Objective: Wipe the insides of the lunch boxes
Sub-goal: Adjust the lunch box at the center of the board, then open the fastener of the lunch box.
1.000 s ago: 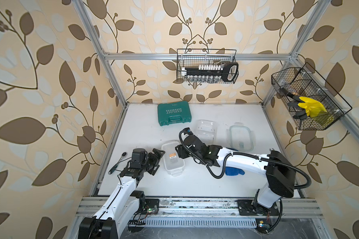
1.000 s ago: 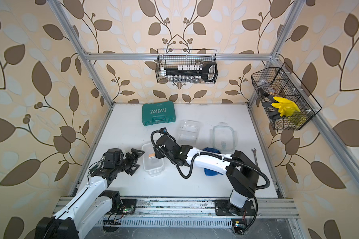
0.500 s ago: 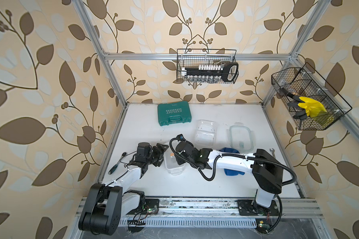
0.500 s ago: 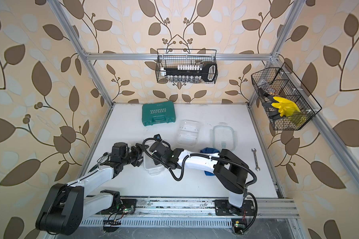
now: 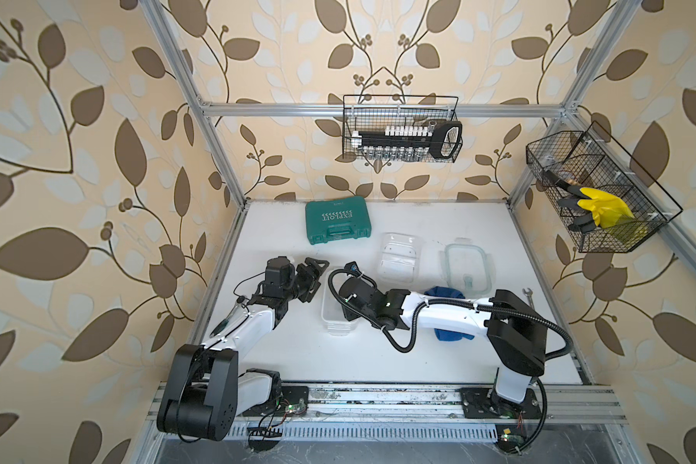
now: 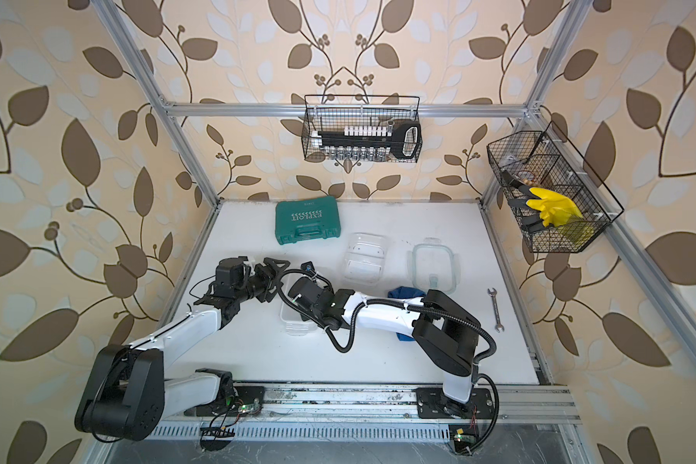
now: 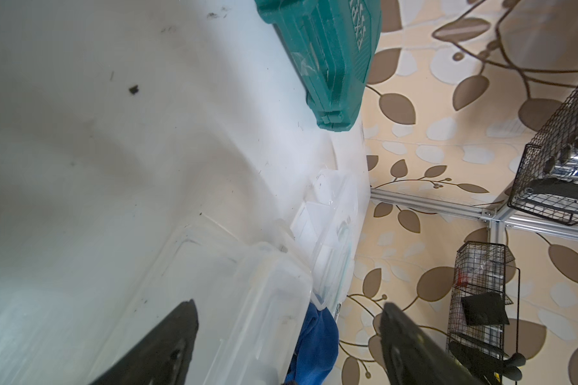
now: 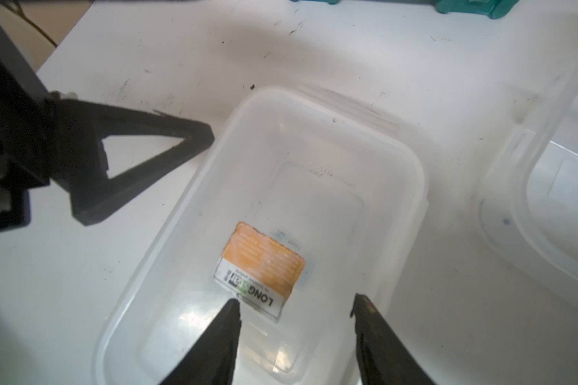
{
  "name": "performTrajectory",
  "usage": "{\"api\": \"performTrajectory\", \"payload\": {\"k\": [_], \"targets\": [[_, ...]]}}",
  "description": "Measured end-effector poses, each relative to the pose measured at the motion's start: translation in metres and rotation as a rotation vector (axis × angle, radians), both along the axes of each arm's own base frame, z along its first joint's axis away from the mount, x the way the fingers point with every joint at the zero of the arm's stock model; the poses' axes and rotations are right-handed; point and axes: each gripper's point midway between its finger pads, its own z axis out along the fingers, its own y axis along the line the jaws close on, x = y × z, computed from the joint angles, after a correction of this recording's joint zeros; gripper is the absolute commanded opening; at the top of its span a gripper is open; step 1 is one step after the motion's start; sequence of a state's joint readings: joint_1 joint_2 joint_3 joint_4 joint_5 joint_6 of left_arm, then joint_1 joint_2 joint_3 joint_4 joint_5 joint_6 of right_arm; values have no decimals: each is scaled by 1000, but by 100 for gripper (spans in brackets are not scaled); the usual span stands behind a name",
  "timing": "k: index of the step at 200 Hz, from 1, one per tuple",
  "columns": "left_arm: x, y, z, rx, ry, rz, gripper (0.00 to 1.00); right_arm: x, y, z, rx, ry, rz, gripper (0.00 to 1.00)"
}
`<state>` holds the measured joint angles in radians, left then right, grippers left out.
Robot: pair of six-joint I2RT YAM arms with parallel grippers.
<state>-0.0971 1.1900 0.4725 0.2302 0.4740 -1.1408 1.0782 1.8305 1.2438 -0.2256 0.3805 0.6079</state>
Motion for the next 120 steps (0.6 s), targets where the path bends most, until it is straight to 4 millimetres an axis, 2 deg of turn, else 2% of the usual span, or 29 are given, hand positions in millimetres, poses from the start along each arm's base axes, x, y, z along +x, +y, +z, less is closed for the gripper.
{"api": "performTrajectory", "payload": {"k": [45, 79, 100, 120], "targets": [[-33, 3, -30, -21, 79, 20, 93, 4, 1, 7, -24, -22, 6, 59], [-46, 3, -41, -66, 118, 40, 93, 9, 7, 14, -35, -50, 24, 57], [-53, 2, -45, -113, 132, 57, 93, 10, 14, 16, -53, -72, 47, 51], [-60, 3, -43, -150, 129, 81, 94, 8, 17, 9, -89, -83, 68, 43]]}}
